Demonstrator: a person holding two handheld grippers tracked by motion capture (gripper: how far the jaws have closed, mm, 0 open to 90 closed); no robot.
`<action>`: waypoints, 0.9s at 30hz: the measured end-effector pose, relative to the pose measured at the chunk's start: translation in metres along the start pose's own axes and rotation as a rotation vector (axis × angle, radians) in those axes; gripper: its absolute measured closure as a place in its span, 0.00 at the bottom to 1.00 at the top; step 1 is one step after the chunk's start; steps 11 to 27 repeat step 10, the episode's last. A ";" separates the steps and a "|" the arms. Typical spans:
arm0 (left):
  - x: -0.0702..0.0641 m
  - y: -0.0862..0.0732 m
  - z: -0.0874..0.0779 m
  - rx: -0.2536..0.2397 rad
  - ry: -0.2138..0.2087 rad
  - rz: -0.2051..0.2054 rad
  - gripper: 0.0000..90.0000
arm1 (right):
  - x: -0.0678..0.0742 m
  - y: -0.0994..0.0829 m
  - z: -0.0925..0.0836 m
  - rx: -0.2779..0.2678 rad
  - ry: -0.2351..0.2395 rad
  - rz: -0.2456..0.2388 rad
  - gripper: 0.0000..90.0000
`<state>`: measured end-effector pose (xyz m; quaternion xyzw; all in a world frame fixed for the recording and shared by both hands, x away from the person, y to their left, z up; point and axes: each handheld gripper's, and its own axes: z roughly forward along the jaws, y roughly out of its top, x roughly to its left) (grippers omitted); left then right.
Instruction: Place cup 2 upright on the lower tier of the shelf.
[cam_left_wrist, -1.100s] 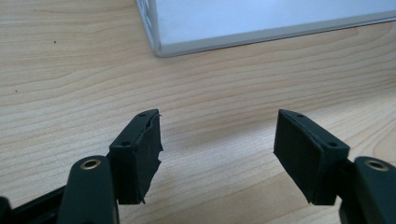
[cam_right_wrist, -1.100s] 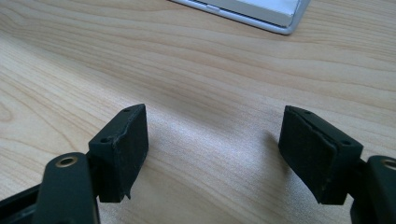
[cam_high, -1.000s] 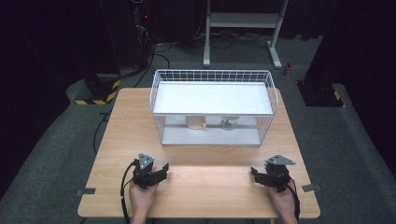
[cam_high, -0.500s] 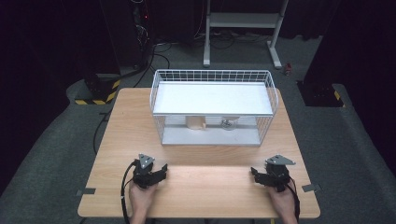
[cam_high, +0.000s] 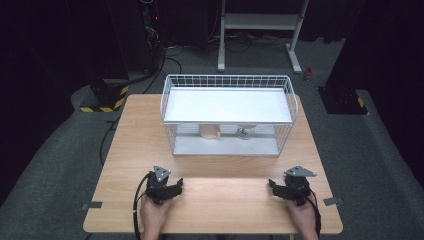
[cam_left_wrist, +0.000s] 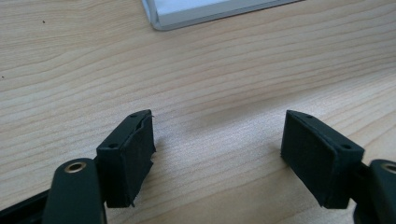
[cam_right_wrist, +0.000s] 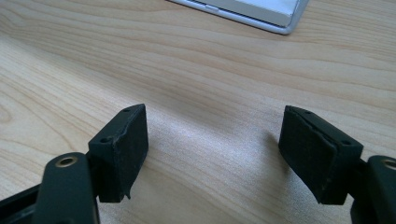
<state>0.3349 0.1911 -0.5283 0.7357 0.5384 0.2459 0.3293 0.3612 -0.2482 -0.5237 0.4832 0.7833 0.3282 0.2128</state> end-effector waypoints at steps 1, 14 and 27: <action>0.000 0.000 0.000 0.004 0.000 0.003 0.29 | 0.000 0.000 0.000 0.000 0.000 0.000 0.27; 0.000 0.000 0.000 0.003 0.002 0.001 0.29 | 0.000 0.000 0.000 0.000 0.000 0.000 0.27; 0.000 0.000 0.000 0.003 0.002 0.001 0.29 | 0.000 0.000 0.000 0.000 0.000 0.000 0.27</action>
